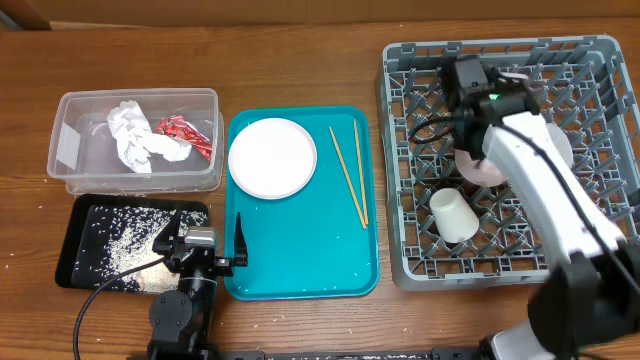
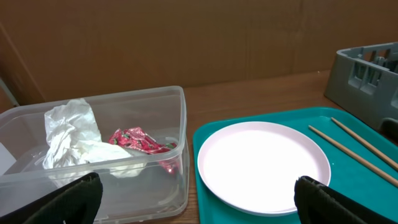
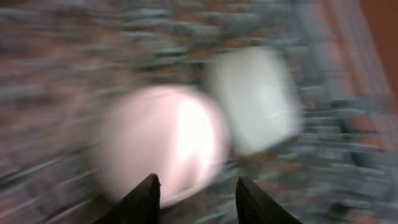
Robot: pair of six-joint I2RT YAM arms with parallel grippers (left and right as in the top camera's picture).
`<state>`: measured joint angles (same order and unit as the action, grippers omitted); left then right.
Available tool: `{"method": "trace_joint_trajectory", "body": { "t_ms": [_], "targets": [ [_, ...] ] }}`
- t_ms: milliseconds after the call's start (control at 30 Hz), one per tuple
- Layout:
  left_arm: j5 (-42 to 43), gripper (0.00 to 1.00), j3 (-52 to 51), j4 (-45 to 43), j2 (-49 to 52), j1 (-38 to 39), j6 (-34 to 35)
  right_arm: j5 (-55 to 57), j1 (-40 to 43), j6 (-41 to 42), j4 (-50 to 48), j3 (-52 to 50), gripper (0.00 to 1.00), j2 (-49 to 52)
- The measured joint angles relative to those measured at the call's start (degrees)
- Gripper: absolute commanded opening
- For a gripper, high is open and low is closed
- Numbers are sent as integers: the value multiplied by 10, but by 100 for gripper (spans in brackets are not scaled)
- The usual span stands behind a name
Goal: Sort waste into correct bins and load items into the dishwasher
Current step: 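Grasp the white plate rim with the right gripper and lift it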
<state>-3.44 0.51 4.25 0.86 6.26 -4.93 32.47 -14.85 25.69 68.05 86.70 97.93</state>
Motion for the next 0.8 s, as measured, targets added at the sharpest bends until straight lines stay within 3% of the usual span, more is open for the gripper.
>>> {"method": "trace_joint_trajectory", "body": {
  "t_ms": [200,333,433,567,633,700,800],
  "targets": [
    [0,100,0,0,0,0,0,-339,-91,2,-108,-1,43,-27],
    [0,100,0,0,0,0,0,-452,-167,45,-206,-19,44,22],
    [0,100,0,0,0,0,0,-467,-211,67,-269,-20,44,83],
    [0,100,0,0,0,0,0,-415,-236,85,-282,-22,54,151],
    [0,100,0,0,0,0,0,-394,-233,92,-304,-26,53,184],
    [0,100,0,0,0,0,0,-387,-230,95,-334,-26,45,208],
    [0,100,0,0,0,0,0,-386,-226,103,-367,-26,24,237]
  ]
}}
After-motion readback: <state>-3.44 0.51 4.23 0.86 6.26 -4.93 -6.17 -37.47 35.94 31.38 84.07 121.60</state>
